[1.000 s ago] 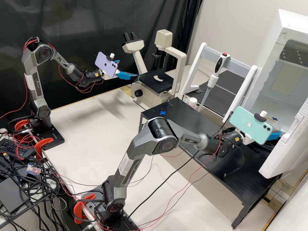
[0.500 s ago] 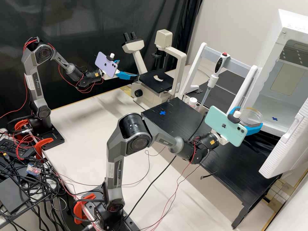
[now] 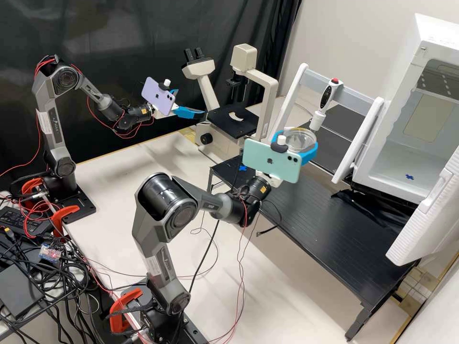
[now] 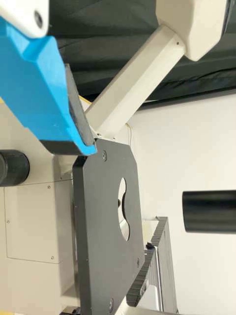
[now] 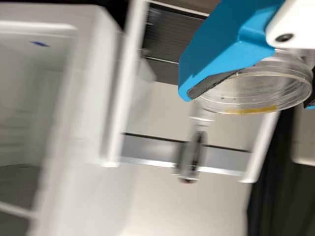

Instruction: Move the petri dish to the microscope

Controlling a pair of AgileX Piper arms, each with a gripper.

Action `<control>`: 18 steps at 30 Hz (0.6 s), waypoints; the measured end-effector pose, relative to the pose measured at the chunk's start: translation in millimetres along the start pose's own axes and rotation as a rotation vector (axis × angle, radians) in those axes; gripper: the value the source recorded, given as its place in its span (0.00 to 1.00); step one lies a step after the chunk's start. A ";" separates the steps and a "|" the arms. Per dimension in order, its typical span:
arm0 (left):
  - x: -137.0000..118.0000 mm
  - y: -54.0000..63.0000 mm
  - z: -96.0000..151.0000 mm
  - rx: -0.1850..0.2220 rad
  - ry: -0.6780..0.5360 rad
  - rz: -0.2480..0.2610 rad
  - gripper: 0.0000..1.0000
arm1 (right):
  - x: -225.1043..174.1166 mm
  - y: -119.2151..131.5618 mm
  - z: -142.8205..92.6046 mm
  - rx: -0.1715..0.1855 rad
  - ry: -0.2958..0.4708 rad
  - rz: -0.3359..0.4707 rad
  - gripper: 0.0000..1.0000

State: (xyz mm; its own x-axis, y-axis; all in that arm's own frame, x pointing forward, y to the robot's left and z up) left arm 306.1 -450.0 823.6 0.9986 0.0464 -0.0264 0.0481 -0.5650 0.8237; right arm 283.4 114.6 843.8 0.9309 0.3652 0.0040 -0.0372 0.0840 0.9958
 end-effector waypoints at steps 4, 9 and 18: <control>0.0 0.0 0.0 0.000 0.000 0.000 1.00 | 9.8 -29.1 -27.1 -0.028 0.070 -0.080 0.00; 0.0 0.0 0.0 0.000 0.000 0.000 1.00 | 23.3 -58.7 -50.0 -0.056 0.103 -0.155 0.00; 0.0 0.0 0.0 0.000 0.000 0.000 1.00 | 48.9 -101.3 -79.0 -0.072 0.103 -0.240 0.00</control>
State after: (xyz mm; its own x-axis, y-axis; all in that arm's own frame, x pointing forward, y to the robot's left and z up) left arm 306.1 -450.0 823.6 0.9986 0.0464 -0.0264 0.0481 -0.5650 0.8237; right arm 304.0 197.2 735.8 0.8745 0.4188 -0.2447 0.1510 0.2443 0.9579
